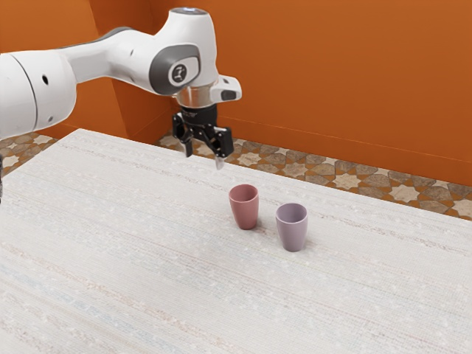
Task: Place the left cup onto the right cup
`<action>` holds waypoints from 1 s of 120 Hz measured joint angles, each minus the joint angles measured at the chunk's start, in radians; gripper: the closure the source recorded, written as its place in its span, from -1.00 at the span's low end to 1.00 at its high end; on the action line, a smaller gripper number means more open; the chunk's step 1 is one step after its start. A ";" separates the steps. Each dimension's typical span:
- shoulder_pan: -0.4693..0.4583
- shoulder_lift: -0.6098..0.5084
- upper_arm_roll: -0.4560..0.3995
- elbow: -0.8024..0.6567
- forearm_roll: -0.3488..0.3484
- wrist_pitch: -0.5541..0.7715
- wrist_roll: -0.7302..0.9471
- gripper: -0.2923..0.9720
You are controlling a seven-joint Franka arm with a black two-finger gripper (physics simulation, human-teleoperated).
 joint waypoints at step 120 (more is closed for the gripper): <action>0.022 0.303 -0.013 0.248 0.008 0.002 0.015 -0.40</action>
